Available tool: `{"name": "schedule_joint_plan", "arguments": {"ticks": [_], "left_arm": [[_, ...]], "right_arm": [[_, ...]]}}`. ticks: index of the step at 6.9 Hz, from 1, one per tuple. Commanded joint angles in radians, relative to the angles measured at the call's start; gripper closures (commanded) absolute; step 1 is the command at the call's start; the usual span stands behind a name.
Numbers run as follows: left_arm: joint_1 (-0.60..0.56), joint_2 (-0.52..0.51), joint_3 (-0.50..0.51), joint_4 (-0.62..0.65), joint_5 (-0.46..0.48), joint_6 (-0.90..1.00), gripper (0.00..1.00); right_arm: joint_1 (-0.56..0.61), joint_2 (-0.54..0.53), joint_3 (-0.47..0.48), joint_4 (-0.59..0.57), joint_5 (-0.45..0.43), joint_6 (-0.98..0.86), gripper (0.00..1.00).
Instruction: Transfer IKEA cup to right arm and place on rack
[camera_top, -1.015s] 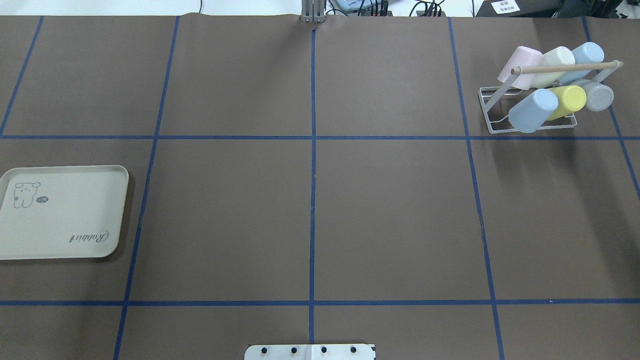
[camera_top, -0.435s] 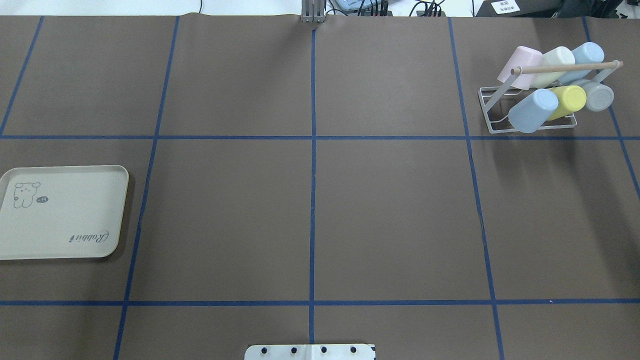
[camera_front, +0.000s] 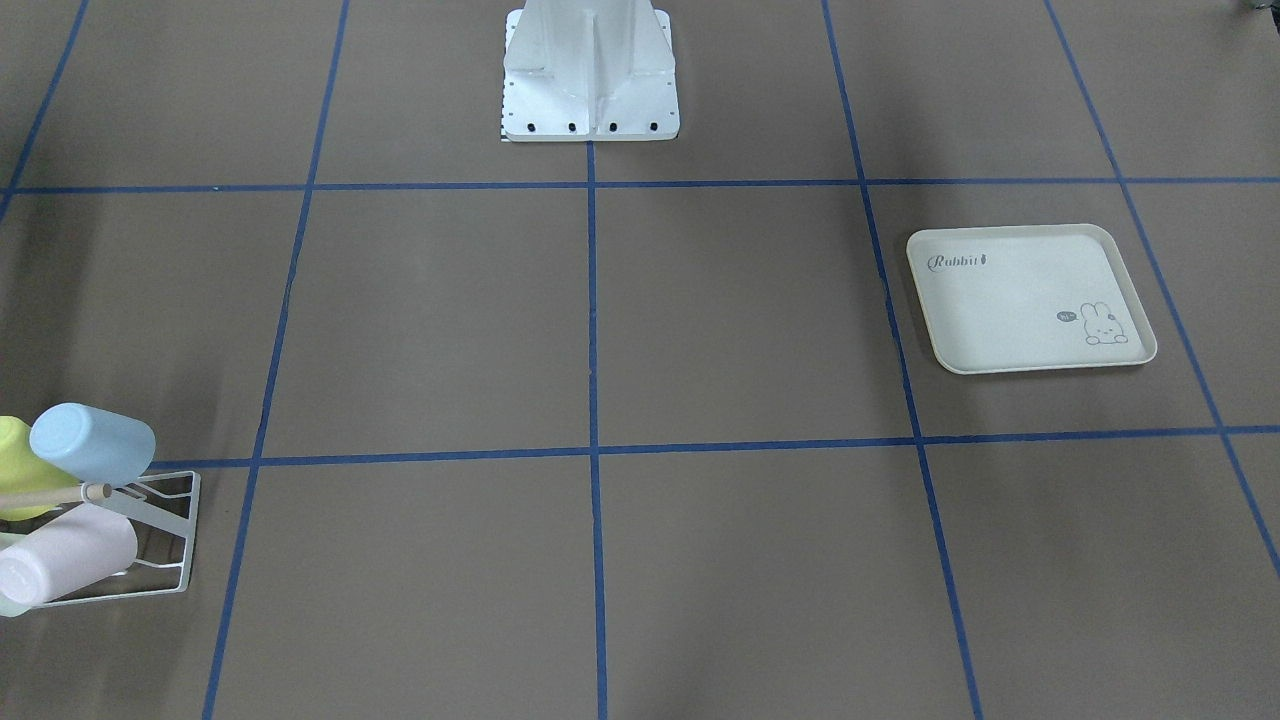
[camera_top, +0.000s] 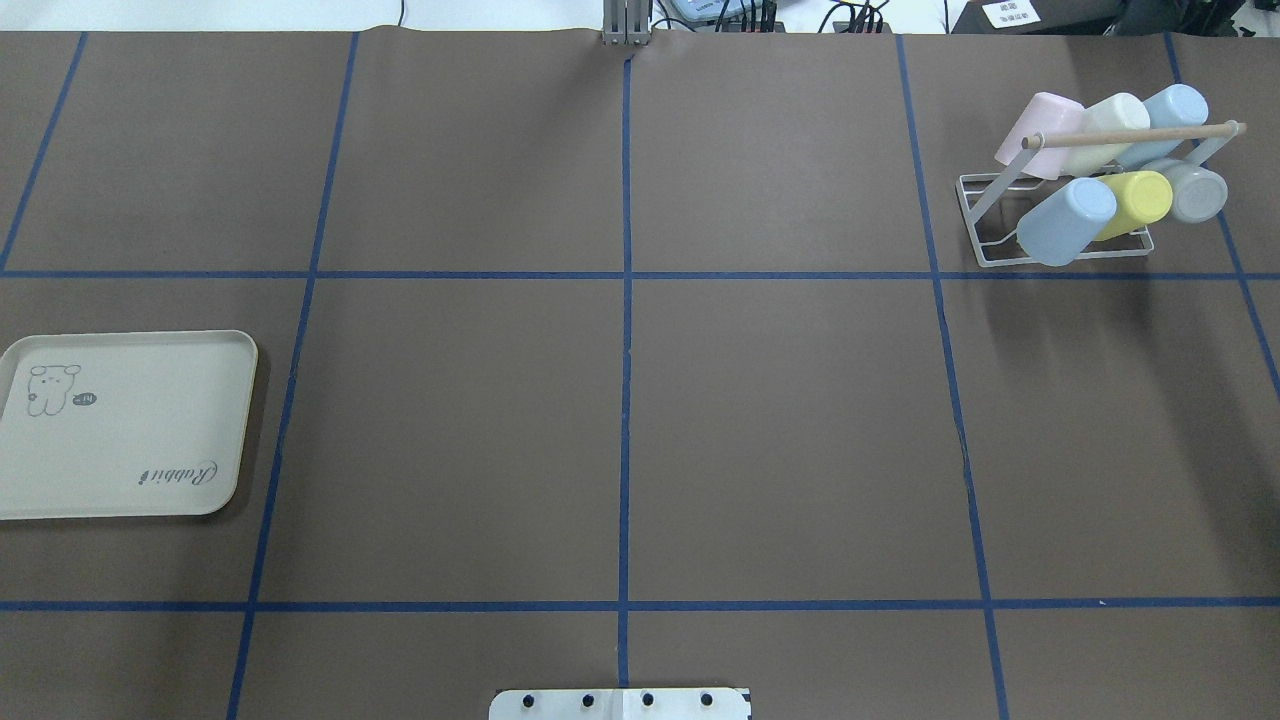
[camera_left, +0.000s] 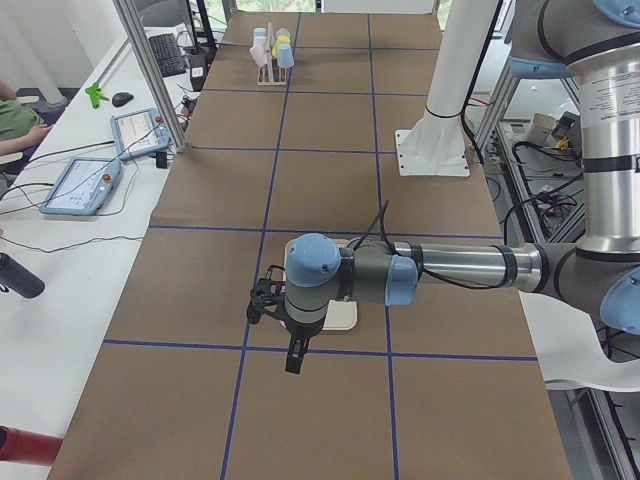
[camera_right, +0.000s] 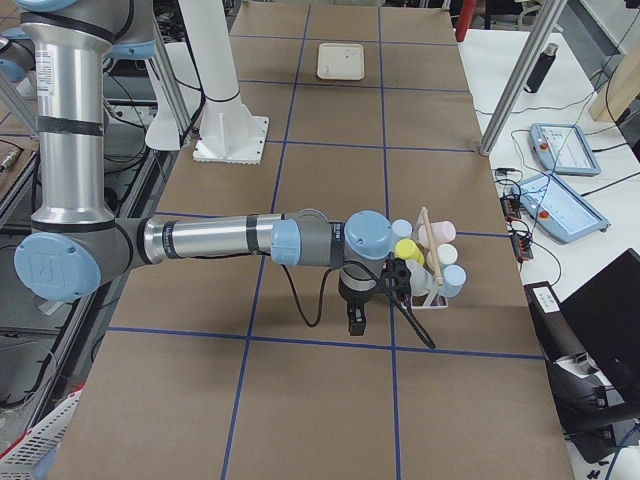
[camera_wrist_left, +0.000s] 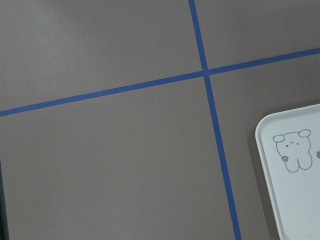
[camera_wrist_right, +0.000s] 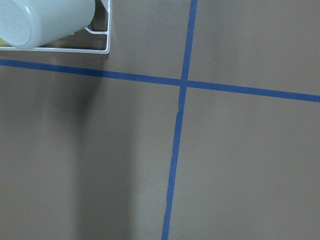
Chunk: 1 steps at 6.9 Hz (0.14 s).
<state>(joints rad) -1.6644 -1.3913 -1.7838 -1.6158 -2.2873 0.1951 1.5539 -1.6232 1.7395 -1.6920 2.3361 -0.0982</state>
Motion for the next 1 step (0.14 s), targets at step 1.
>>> {"name": "schedule_joint_plan", "arguments": {"ticks": [1], "left_arm": [[0.0,0.0,-0.003,0.001,0.0,0.001,0.0]], "right_arm": [[0.0,0.0,0.0,0.0,0.0,0.0,0.0]]}}
